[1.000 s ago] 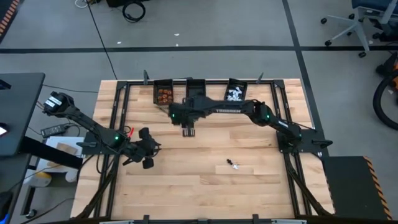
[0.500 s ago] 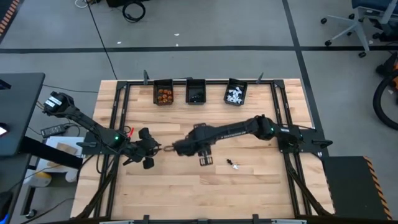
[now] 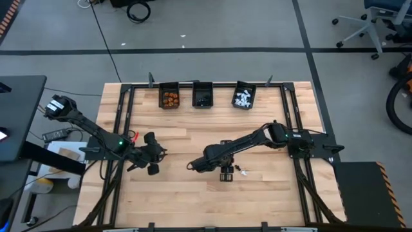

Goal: Sort Halloween decoration
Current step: Put the black skeleton toy into the black middle basket

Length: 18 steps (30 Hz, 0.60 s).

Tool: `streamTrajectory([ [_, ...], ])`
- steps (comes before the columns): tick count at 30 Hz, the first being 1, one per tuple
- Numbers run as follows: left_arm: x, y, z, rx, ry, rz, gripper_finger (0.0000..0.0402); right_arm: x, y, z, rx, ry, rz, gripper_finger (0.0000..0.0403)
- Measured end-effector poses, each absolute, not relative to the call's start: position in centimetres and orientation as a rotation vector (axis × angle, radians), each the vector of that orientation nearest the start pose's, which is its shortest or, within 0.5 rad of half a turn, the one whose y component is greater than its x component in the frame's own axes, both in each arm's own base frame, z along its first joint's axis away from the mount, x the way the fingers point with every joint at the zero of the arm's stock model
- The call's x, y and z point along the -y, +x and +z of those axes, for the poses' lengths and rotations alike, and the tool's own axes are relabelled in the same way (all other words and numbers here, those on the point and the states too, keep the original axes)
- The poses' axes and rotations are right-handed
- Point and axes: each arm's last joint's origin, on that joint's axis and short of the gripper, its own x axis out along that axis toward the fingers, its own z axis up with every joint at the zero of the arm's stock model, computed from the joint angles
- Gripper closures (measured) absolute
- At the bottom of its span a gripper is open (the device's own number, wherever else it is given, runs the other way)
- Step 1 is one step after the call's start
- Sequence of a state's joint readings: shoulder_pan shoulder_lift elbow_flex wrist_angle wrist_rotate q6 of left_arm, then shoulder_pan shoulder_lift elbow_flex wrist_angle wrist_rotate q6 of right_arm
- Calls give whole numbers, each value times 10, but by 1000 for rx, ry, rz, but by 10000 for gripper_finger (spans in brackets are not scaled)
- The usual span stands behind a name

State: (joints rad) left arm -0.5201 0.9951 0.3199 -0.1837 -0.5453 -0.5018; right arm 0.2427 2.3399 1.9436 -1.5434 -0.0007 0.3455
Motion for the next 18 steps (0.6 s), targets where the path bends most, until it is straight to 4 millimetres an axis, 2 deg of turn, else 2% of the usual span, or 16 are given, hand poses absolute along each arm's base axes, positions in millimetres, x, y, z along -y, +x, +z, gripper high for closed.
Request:
streamTrajectory([
  [3, 69, 151, 148, -710, -39, 205, 329, -97, 391, 164, -1923, 48, -200, 204],
  [12, 69, 151, 148, -713, -26, 201, 329, -85, 350, 159, -1836, 376, -292, 209],
  [18, 69, 151, 148, -713, -23, 200, 329, -85, 343, 147, -1820, 443, -343, 212],
])
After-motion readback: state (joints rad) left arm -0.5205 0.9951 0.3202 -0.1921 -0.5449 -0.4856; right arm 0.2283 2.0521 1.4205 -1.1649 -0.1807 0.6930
